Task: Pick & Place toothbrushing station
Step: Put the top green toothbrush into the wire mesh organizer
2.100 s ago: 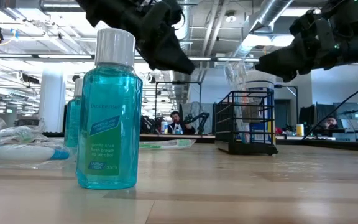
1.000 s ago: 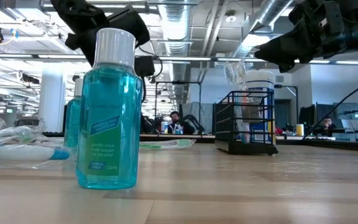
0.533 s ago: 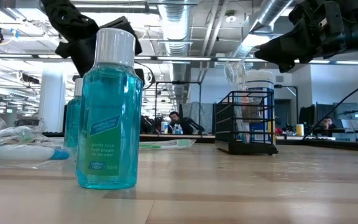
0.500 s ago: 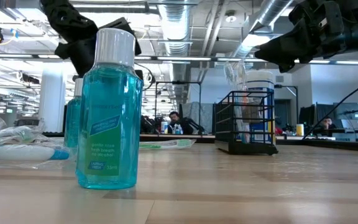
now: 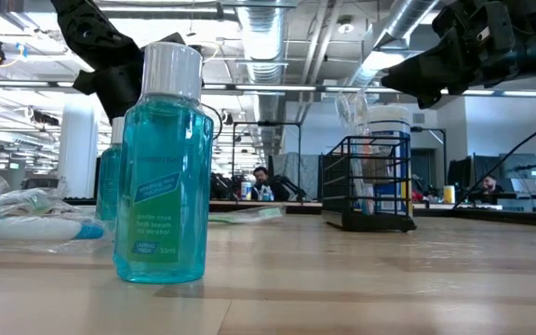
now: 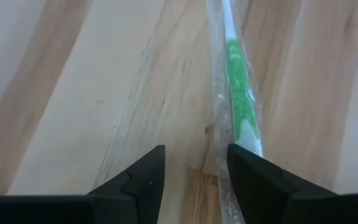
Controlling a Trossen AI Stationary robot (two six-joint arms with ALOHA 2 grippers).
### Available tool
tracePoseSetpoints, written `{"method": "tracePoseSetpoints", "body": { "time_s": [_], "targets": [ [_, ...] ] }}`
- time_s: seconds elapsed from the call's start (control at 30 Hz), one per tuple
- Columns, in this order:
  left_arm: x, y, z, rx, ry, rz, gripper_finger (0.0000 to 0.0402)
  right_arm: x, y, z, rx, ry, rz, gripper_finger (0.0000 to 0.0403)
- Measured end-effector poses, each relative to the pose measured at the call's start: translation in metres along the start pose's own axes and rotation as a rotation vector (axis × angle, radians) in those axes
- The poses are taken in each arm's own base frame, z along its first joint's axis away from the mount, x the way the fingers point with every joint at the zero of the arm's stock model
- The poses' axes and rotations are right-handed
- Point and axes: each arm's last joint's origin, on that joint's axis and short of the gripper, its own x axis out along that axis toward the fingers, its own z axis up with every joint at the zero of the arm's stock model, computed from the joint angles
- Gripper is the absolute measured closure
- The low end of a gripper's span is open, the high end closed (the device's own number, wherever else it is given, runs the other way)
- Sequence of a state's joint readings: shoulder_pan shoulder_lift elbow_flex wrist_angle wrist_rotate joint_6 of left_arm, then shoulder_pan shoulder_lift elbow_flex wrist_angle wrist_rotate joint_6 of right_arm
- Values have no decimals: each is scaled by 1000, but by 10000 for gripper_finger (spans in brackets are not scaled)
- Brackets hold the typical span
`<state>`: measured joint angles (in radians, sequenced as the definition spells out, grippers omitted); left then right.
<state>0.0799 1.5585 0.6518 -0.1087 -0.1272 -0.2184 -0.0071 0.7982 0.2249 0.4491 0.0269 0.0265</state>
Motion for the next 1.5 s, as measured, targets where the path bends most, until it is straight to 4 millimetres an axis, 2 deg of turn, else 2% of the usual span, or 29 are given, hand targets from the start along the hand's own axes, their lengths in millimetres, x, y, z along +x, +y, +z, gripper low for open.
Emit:
{"method": "tracePoseSetpoints", "body": {
  "time_s": [0.23, 0.33, 0.77, 1.0, 1.13, 1.37, 1.5],
  "targets": [
    [-21, -2, 11, -14, -107, -59, 233, 0, 0, 0, 0, -1, 0, 271],
    [-23, -7, 11, 1, -106, -84, 235, 0, 0, 0, 0, 0, 0, 269],
    [8, -11, -4, 26, 19, -62, 234, 0, 0, 0, 0, 0, 0, 274],
    [10, -11, -4, 29, 19, -40, 238, 0, 0, 0, 0, 0, -1, 275],
    [10, -11, -4, 29, 19, -33, 273, 0, 0, 0, 0, 0, -1, 275],
    [10, -11, -4, 27, 16, -27, 382, 0, 0, 0, 0, 0, -1, 275],
    [10, -11, -4, 24, 11, -29, 384, 0, 0, 0, 0, 0, -1, 275]
  ]
}}
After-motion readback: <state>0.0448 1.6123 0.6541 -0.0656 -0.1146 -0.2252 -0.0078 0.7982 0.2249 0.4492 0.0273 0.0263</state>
